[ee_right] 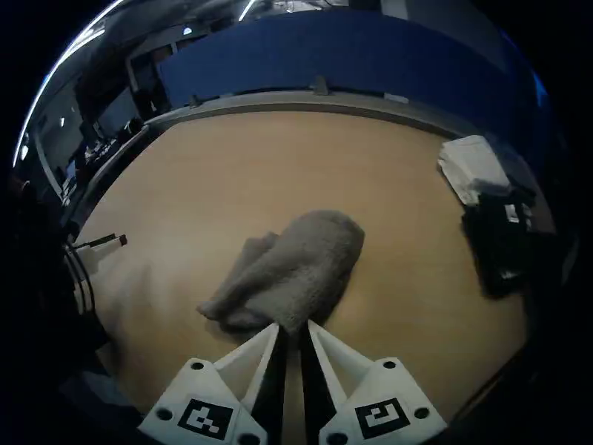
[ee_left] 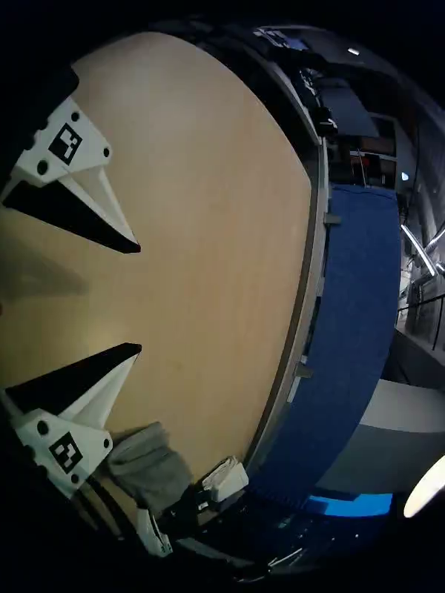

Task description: Fold towel

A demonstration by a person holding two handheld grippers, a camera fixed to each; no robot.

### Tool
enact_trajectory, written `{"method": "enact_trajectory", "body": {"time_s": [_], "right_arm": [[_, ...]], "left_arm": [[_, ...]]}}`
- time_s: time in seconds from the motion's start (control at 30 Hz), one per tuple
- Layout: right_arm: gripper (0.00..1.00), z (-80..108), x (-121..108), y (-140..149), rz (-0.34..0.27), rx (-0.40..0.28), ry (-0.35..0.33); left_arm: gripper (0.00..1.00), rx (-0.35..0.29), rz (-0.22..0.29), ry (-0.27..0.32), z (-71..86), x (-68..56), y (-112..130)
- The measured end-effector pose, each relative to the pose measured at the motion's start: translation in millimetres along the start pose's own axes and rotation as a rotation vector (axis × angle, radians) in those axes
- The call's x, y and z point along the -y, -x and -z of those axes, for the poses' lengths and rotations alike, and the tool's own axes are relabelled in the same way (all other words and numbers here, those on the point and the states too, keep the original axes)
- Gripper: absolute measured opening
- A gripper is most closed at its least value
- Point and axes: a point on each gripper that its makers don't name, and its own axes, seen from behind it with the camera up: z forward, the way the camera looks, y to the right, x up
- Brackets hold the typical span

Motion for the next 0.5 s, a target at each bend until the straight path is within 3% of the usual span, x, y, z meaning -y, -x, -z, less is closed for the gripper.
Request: {"method": "enact_trajectory", "body": {"time_s": [0.27, 0.5], "right_arm": [[0.1, 13.9, -31.2, -13.2, 0.016, -0.019, 0.034], [0.1, 25.2, -62.0, -70.3, 0.004, -0.094, 0.045]], "left_arm": [[0.9, 0.004, -0.041, 0.04, -12.2, -31.1, -3.7], [0.9, 0.01, -0.054, 0.062, -25.1, -50.5, -8.0]]}}
